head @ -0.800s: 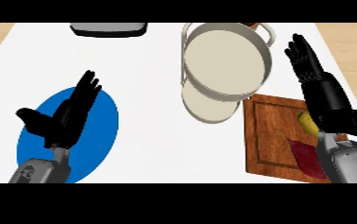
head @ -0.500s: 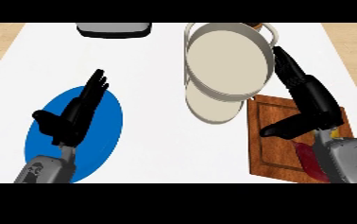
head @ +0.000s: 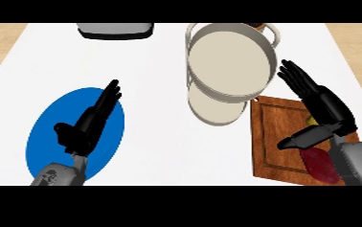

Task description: Pick the lemon from the cutting board and place it in the tiered basket

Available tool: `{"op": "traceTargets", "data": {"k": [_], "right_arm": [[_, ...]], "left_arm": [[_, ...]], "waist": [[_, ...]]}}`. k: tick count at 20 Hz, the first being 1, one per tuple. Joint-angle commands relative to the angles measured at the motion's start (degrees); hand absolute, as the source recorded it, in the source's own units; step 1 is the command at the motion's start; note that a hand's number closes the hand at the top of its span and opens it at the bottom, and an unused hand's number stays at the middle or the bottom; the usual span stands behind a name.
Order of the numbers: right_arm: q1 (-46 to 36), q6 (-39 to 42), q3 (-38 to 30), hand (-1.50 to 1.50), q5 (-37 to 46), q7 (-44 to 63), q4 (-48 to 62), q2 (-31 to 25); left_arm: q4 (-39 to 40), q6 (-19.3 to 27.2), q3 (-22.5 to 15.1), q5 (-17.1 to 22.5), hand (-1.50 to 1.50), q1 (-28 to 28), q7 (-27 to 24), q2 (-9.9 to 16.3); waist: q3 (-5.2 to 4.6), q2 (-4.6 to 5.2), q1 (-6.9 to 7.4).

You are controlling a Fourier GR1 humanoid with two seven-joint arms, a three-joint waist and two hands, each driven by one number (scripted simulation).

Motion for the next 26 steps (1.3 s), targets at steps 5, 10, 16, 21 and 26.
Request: {"op": "traceTargets", "data": {"k": [5,10,16,21,26], "right_arm": [[-1.4,4.4,-3.3,-1.5,10.7,2.5,-9.5,-20.2],[-2.2,10.7,0.6,-1.5,22.9,6.1,-13.7,-34.8],[0.5,17.3,3.4,-1.5,27.7,11.6,-24.0,-41.7],[7.4,20.4,-3.4,-1.5,26.7,13.8,-31.0,-41.7],[11.1,13.9,1.9,-1.5,39.2,16.3,-31.8,-31.9]], "left_arm": [[1.2,-0.1,0.1,-0.4,0.0,0.9,0.2,-0.8],[1.8,0.3,0.5,-1.4,0.0,0.2,-0.8,-0.4],[-1.0,-0.9,0.8,-1.2,0.0,2.6,-1.3,0.5],[3.3,-1.2,2.7,-1.6,0.0,-3.0,2.0,-2.0],[2.8,-2.7,3.6,-2.7,0.0,-0.5,-1.2,-2.6]], "waist": [[-0.2,-0.67,-1.43],[-0.26,-0.64,-1.16],[-0.1,-0.66,-0.87],[-0.04,-0.41,-1.37],[0.0,-0.21,-0.39]]}}
